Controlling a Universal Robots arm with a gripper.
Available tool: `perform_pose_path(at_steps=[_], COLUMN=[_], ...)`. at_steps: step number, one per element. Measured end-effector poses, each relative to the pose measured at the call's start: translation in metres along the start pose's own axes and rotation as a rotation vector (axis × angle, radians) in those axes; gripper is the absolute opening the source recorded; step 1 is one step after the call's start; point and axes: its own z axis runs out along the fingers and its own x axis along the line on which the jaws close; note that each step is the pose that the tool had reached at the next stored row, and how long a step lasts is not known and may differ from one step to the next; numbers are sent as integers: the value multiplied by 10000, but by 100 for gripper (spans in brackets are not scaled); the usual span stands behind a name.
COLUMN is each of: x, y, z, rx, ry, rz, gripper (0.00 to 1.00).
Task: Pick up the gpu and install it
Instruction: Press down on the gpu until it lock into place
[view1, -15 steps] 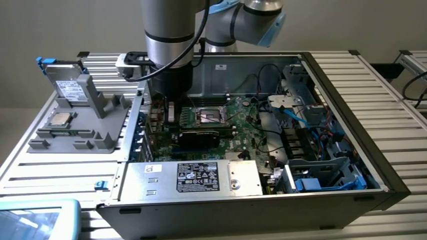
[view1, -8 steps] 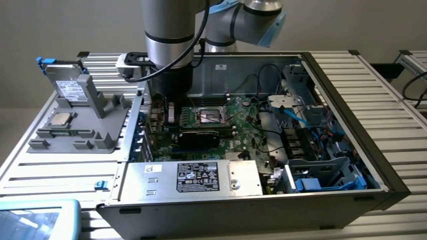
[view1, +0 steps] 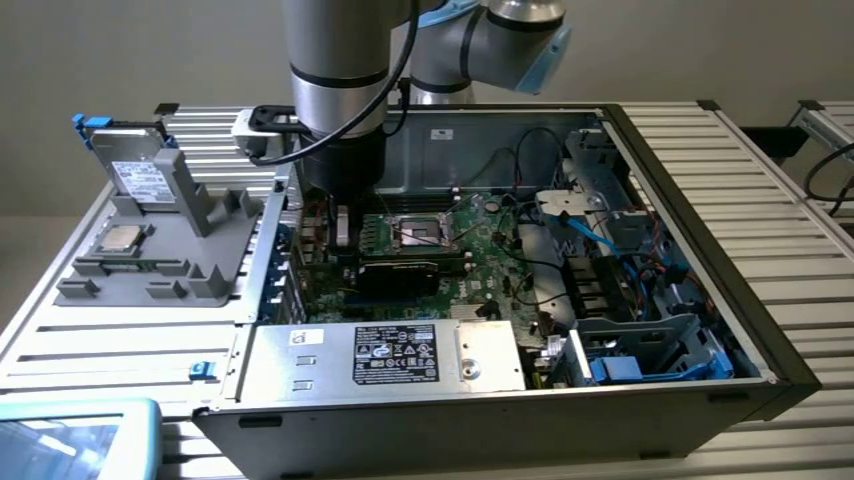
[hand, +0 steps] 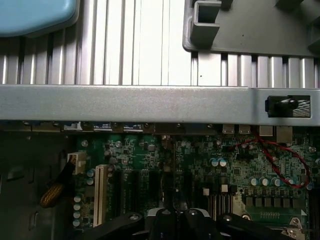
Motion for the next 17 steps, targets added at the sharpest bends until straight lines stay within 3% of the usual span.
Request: perform_pose_path(at_steps=[17], x=[3], y=[-3], z=[24], rx=[1], ry=[-3], rz=[-1], gripper=[12])
